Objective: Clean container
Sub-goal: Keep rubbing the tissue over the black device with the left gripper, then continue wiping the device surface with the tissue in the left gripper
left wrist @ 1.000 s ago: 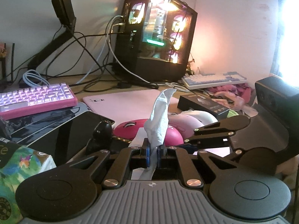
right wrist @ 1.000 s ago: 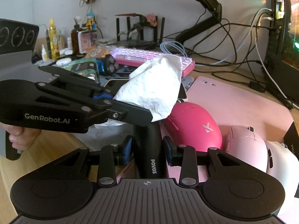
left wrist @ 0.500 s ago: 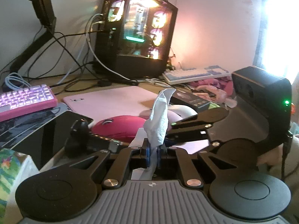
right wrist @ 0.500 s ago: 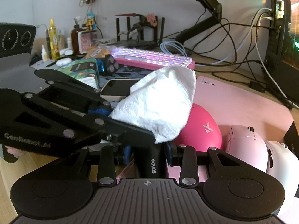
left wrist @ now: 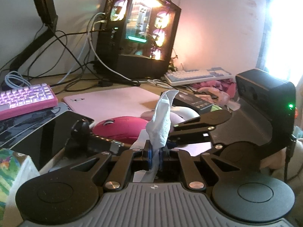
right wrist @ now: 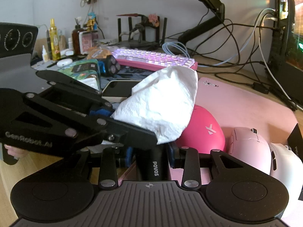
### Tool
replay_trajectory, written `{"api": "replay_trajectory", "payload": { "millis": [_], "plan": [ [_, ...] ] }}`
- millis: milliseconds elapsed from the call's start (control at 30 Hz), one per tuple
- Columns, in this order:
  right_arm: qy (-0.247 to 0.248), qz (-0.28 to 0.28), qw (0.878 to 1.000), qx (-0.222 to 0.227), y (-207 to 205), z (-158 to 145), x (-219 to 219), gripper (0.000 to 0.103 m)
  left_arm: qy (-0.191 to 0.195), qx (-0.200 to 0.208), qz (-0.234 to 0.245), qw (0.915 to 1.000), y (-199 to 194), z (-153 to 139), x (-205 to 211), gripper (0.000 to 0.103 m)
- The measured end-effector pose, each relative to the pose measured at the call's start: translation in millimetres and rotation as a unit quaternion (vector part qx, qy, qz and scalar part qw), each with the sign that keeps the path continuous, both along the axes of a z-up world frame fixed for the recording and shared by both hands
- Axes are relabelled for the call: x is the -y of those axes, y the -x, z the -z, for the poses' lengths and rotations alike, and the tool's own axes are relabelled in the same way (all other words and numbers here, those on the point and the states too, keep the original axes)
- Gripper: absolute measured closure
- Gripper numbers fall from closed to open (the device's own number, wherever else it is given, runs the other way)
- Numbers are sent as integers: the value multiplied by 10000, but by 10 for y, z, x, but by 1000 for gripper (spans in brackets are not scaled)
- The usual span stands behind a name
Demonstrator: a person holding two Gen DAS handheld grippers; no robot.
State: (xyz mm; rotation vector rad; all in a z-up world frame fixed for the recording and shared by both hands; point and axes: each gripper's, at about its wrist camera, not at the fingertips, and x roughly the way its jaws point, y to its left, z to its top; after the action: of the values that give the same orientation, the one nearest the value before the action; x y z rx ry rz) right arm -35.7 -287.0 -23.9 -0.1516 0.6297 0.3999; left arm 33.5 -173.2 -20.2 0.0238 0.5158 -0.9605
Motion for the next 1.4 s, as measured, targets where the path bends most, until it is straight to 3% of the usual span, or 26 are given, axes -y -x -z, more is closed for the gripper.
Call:
{"api": "replay_trajectory", "payload": {
  "millis": [367,800,1033,1400],
  "plan": [
    [4,0,10000,1,-6,-6,22,64,-137,133,-486,9986,-41,-35,-39,92],
    [5,0,10000,1,2,-3,-2,64,-60,84,114,9999,50,-25,44,92],
    [18,2,10000,8,-13,-6,23,64,-10,21,170,9999,48,-4,37,92],
    [16,2,10000,6,-16,-7,27,64,-78,76,-424,9990,-21,-18,-36,92]
  ]
}}
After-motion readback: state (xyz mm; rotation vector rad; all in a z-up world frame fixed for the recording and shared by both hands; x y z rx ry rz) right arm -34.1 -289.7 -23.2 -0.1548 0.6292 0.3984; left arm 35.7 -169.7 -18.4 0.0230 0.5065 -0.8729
